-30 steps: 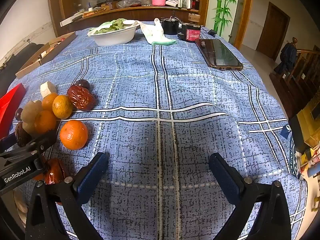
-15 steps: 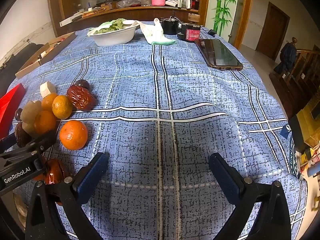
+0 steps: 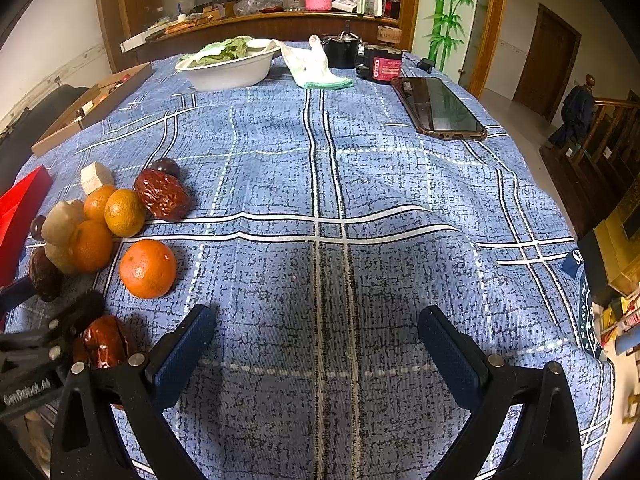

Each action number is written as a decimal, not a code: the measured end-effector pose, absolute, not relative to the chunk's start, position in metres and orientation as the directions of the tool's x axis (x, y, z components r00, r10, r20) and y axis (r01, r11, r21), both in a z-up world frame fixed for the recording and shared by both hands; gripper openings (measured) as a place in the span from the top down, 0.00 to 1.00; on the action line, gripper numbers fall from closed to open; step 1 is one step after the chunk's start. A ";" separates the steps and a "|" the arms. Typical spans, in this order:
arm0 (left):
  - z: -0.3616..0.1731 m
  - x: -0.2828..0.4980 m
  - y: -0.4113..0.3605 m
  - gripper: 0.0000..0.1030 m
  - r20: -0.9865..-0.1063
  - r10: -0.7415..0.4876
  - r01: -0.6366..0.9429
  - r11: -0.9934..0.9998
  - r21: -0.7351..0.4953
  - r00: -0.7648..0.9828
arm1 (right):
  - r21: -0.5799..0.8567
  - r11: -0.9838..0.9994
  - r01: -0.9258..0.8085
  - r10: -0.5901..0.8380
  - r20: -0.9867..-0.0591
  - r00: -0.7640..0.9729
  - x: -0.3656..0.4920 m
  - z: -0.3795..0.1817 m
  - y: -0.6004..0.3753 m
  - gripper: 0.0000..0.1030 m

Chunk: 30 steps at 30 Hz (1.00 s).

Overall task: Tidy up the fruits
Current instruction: 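Grasp a mandarin orange with the left tool while the right tool grasps a red date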

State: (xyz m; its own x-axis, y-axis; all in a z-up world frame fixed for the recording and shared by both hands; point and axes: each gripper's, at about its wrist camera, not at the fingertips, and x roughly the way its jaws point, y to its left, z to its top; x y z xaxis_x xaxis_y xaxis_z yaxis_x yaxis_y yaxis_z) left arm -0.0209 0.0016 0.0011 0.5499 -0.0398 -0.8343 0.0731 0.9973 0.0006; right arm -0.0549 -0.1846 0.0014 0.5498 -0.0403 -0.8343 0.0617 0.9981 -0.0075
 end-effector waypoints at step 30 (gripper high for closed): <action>0.083 -0.088 0.116 0.18 -0.628 -0.243 0.116 0.965 -0.237 0.740 | 0.181 0.973 -0.141 0.230 -0.775 0.588 -0.099 0.045 -0.140 0.39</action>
State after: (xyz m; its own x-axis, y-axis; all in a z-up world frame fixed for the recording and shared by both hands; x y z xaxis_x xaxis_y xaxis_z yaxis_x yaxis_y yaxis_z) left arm -0.0877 0.1157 0.0825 0.7396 -0.2429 -0.6277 0.1157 0.9646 -0.2370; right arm -0.0993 -0.1400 0.0451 0.5884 0.2298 -0.7752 -0.1412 0.9732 0.1813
